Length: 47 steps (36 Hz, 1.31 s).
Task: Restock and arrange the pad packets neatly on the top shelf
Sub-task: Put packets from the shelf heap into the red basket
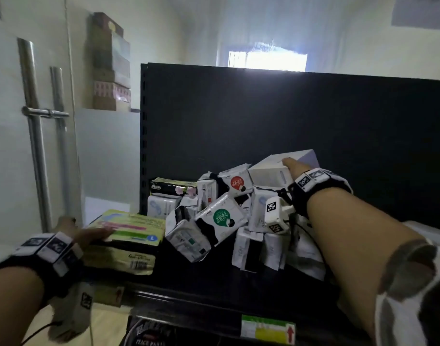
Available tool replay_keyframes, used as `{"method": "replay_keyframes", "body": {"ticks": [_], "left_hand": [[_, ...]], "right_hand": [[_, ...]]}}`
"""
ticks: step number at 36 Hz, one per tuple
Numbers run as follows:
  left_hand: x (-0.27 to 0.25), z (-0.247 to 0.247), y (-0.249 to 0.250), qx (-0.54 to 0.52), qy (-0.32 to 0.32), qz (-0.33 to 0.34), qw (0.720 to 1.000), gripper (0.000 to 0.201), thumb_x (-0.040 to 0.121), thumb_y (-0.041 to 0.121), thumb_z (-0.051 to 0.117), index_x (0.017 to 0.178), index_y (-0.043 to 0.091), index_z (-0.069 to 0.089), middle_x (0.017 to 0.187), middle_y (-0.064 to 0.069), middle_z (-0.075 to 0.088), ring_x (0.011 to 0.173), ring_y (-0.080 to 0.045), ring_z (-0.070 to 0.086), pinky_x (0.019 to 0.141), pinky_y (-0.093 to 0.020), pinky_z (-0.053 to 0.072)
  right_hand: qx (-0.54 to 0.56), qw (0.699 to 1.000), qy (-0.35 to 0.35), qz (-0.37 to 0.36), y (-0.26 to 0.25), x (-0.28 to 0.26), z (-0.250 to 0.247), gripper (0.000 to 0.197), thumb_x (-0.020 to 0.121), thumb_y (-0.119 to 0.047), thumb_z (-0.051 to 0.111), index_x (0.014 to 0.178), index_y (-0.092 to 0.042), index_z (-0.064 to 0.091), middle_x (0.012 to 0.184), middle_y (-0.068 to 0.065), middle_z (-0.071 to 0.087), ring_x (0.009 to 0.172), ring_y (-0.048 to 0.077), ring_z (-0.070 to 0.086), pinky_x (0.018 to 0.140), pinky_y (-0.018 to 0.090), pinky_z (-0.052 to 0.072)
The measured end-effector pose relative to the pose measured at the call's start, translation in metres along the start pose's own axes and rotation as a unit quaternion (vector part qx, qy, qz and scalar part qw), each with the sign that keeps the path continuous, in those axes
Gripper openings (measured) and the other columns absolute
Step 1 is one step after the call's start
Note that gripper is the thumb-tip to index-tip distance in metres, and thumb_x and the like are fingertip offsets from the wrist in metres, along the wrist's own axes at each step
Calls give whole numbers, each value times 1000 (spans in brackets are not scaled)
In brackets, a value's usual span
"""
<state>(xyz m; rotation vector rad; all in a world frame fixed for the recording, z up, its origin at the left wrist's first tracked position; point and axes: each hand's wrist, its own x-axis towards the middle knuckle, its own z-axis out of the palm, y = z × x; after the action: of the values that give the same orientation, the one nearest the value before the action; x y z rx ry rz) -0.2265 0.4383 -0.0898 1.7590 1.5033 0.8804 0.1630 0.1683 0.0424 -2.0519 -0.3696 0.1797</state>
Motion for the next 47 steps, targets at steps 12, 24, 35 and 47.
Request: {"method": "replay_keyframes", "body": {"ticks": [12,24,35,47], "left_hand": [[-45,-28,3,56,67,-14,996,74,50,56,85,107,19,56,115,-22,55,86,-35,56,83,-36,47],[-76,-58,9,5,101,28,994,84,56,48,85,119,12,43,121,-22,53,102,-40,57,85,-43,47],[-88,-111,10,-16,-59,164,985,57,60,39,87,104,13,61,99,-6,64,76,-19,62,63,-29,50],[-137,-115,-49,134,-311,294,894,43,62,36,86,96,27,61,89,5,65,77,-12,62,68,-24,49]], "right_hand": [[215,968,105,-72,-9,-45,-40,101,45,-67,58,129,-11,49,124,11,58,104,30,59,93,41,48],[323,937,83,-100,-8,-131,-31,93,73,-46,70,148,-15,24,141,7,46,123,28,52,99,46,48],[176,975,-71,-119,-4,-235,7,74,69,-54,73,129,-16,53,107,6,67,93,25,66,87,48,56],[-76,909,-408,-32,64,-328,39,50,80,-30,70,126,-16,59,120,12,64,103,32,58,91,43,46]]}}
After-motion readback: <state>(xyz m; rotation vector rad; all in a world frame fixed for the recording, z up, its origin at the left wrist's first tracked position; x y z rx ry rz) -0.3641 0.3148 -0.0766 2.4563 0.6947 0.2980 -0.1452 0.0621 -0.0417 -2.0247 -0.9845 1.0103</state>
